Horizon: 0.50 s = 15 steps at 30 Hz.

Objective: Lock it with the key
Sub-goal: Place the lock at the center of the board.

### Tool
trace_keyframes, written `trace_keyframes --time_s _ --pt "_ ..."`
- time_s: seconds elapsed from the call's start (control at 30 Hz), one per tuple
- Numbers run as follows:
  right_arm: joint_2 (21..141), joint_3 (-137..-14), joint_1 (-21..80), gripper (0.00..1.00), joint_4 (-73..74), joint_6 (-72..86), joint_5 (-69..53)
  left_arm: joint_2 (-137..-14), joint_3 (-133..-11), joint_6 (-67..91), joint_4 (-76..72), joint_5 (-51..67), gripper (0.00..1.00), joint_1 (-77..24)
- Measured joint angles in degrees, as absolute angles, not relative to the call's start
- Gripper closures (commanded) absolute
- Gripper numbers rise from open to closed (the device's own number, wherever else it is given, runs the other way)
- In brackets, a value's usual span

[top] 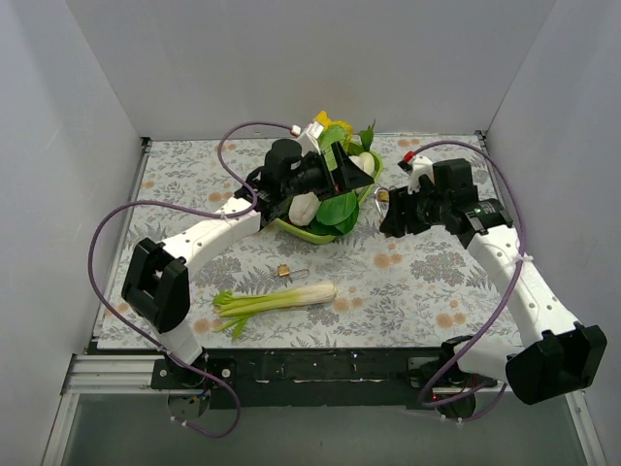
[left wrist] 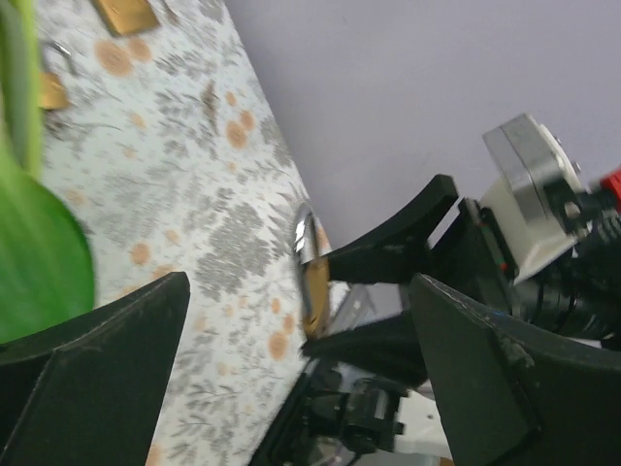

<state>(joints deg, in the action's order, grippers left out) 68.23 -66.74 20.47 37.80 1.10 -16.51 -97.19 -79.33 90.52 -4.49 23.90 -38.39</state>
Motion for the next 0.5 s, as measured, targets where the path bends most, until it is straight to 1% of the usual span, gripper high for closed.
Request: trace_keyframes --time_s 0.1,0.13,0.23,0.37,0.5 --pt "68.95 -66.74 13.47 0.99 39.09 -0.67 -16.69 -95.33 -79.42 85.38 -1.5 24.1 0.02 -35.09" --pt "69.97 -66.81 10.24 0.99 39.44 -1.91 -16.4 -94.21 -79.44 82.35 0.05 24.38 0.02 -33.43" --pt "75.35 -67.07 4.67 0.99 39.38 -5.34 -13.87 -91.15 -79.99 73.69 4.34 24.99 0.02 -29.71" --pt "82.15 -67.05 1.83 0.99 38.54 -9.19 -9.98 -88.68 -85.93 61.52 13.43 24.4 0.02 -26.72" --pt "88.4 -67.09 1.06 0.99 36.23 -11.64 -6.68 -88.6 -92.68 53.45 23.55 23.46 0.02 -25.87"
